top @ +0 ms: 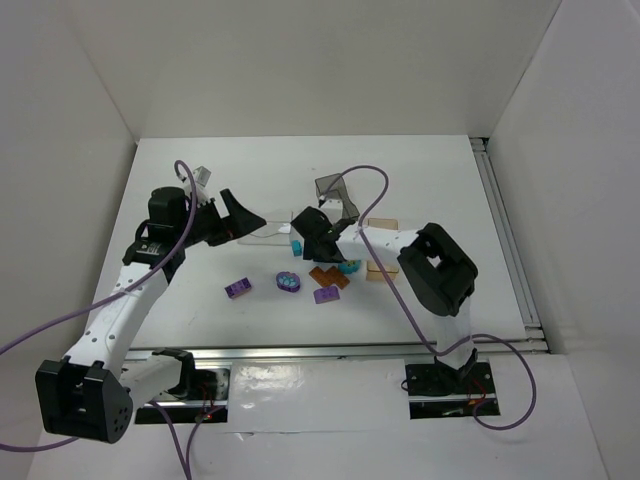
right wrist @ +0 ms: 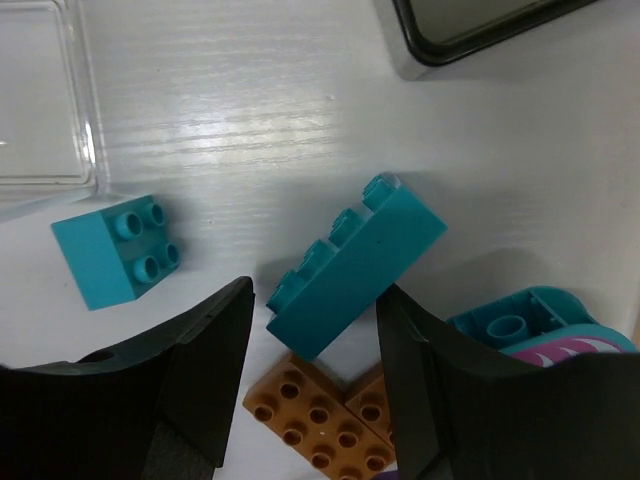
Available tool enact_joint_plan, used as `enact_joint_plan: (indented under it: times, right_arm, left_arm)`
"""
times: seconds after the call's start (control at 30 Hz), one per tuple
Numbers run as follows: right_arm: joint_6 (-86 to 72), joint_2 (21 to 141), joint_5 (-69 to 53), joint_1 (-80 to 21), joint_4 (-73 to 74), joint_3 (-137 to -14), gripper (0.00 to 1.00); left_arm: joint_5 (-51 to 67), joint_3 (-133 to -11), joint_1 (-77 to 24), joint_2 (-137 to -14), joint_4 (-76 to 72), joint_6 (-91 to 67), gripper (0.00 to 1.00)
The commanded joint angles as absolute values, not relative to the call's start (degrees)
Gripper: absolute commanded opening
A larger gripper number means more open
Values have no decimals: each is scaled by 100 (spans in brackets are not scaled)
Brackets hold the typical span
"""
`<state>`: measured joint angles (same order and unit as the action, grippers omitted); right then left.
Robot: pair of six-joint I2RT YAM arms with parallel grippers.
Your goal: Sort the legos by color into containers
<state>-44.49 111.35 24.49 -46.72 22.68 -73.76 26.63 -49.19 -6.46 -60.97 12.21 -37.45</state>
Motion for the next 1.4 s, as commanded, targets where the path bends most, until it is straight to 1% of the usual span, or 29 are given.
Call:
enact_joint_plan:
  times: [0.0, 0.07, 0.1, 0.13, 0.17, 0.23, 0.27, 0.4, 0.43, 0.53, 0.57, 0.67, 0.73, 0.83, 1.03, 1.1, 1.17, 1.2, 1.23, 1.27, 1.37]
  right_arm:
    - [-4562, 11294, 2470, -4641, 2083, -7655, 59]
    - [-4562, 11347, 2470, -4641, 2083, -7655, 49]
    - [-4562, 11347, 2470, -4641, 2083, -7707, 41]
    - [-4562, 11347, 2470, -4641, 2083, -7708, 30]
    - [-4562, 11242, 2470, -4641, 2153, -7708, 24]
    - [-4430, 10971, 2601, -4641, 2223, -7647, 17]
    - [-4351, 10856, 2689, -4710, 2224, -7646, 11]
    - [-4201, 10004, 2988, -4764, 2487, -7296, 4]
    - [-4201, 9567, 3171, -4764, 2487, -7051, 4]
    - [-4149, 8897, 3453, -4615, 2558, -6646, 4]
    - [-4148, 8512, 3576, -4527, 2558, -6375, 4]
    - [-4069, 8131, 3420, -3922, 2487, -6013, 4]
    - [-3930, 8068, 3121, -3422, 2418, -5880, 4]
    - [-3815, 8068, 2884, -3008, 2294, -5713, 4]
    - [-3639, 8577, 2558, -2620, 1960, -5660, 9]
    - [-3639, 8727, 2471, -2567, 1898, -5818, 13]
    - [-3578, 8920, 2470, -2566, 1898, -5905, 21]
    - [-3577, 8973, 2470, -2566, 1898, -6011, 33]
    - [-3577, 9043, 2470, -2566, 1898, -6012, 49]
    - [-3577, 9044, 2557, -2619, 2046, -6090, 55]
    - [-3577, 8895, 2785, -2803, 2180, -6144, 57]
  left_arm:
    - [2619, -5071, -659, -6021, 1195, -3604, 100]
    - [2619, -5071, -659, -6021, 1195, -3604, 100]
    - [2619, -5071, -659, -6021, 1248, -3604, 100]
    - [2619, -5071, -659, -6021, 1248, -3604, 100]
    - [2567, -5071, -659, -6021, 1248, -3604, 100]
    - [2566, -5071, -659, -6021, 1248, -3604, 100]
    - [2566, -5071, -659, -6021, 1248, -3604, 100]
    - [2566, -5071, -659, -6021, 1300, -3604, 100]
    - [2566, -5071, -659, -6021, 1301, -3604, 100]
    - [2566, -5124, -659, -6021, 1301, -3604, 100]
    - [2566, -5124, -659, -6021, 1301, -3604, 100]
    - [2566, -5124, -659, -6081, 1301, -3551, 100]
    - [2566, -5124, -659, -6082, 1301, -3551, 100]
    - [2566, -5124, -659, -6135, 1354, -3551, 100]
    - [2514, -5124, -659, -6240, 1406, -3551, 100]
    - [2566, -5124, -659, -6240, 1406, -3551, 100]
    - [2566, -5124, -659, -6293, 1406, -3551, 100]
    - [2566, -5124, -659, -6293, 1406, -3499, 100]
    - [2566, -5124, -659, -6293, 1406, -3498, 100]
    - [2566, -5124, -659, -6293, 1458, -3498, 100]
    - [2566, -5177, -659, -6293, 1511, -3498, 100]
